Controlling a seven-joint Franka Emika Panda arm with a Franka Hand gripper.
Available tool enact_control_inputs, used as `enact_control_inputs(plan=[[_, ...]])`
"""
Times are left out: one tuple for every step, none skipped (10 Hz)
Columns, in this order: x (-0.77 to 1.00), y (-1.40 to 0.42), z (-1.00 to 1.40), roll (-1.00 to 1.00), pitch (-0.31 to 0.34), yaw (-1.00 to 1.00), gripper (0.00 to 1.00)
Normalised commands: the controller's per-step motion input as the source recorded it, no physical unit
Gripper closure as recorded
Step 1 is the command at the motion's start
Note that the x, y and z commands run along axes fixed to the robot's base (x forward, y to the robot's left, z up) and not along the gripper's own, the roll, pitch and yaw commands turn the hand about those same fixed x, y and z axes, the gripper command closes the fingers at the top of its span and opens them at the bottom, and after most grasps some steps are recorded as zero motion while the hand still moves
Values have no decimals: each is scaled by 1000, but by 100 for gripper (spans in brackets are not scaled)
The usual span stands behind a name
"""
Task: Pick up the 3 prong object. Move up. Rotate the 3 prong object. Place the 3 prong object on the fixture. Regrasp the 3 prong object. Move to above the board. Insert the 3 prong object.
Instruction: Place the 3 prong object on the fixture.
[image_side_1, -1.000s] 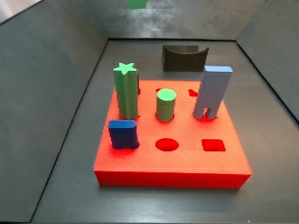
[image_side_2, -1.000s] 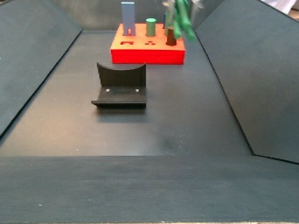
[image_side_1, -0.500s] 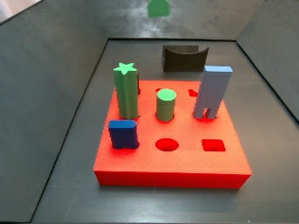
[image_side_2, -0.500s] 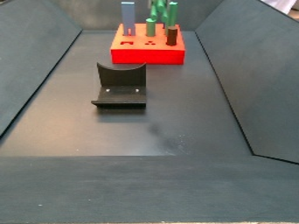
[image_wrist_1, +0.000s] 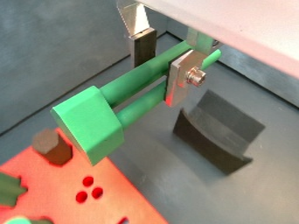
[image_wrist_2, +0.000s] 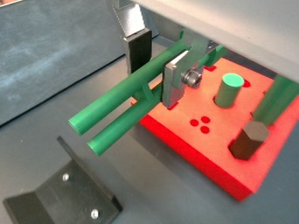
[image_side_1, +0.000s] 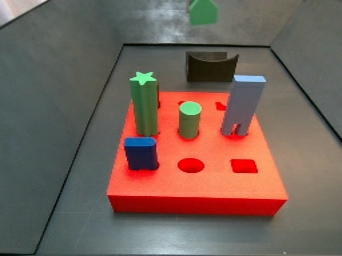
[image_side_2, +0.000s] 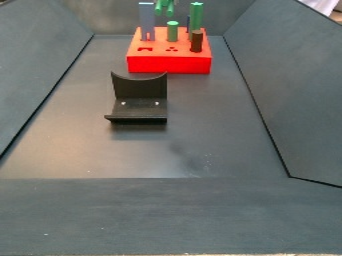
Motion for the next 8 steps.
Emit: enact_control_inputs(plan=[[957,-155,15,175,135,41,100],[418,1000,-158,-1000,24,55,100],[374,1000,-158,-1000,24,49,100],[347,1000,-143,-1000,24,18,100],[321,1000,-135,-1000,32,12,100],[294,1000,-123,-1000,51,3,100],[257,964,-98,-1000,78,-6,100],[198,776,-66,-1000,96,-18,100]])
